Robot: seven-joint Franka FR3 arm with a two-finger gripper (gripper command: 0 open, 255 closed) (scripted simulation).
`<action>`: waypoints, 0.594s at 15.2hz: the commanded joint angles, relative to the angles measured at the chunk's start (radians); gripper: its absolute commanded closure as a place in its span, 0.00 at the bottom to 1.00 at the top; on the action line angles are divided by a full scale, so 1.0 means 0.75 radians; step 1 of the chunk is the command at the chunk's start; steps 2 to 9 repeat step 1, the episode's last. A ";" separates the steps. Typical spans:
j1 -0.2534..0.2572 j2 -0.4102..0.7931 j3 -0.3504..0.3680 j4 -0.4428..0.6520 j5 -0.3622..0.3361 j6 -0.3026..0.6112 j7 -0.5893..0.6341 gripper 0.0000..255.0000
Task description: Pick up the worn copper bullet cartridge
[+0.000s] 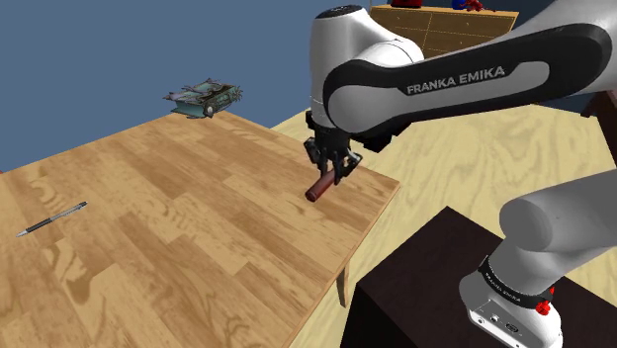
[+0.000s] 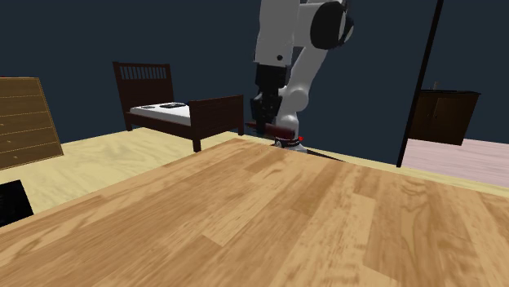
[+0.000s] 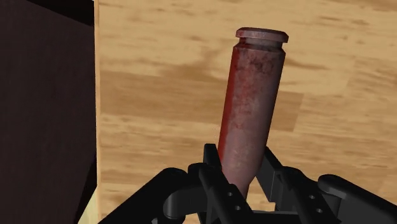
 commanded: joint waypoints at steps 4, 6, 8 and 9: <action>0.002 -0.005 -0.008 0.011 -0.001 -0.016 -0.002 1.00; 0.002 -0.005 -0.008 0.011 -0.001 -0.016 -0.002 1.00; 0.002 -0.005 -0.008 0.011 -0.001 -0.016 -0.002 1.00; 0.002 -0.005 -0.008 0.011 -0.001 -0.016 -0.002 1.00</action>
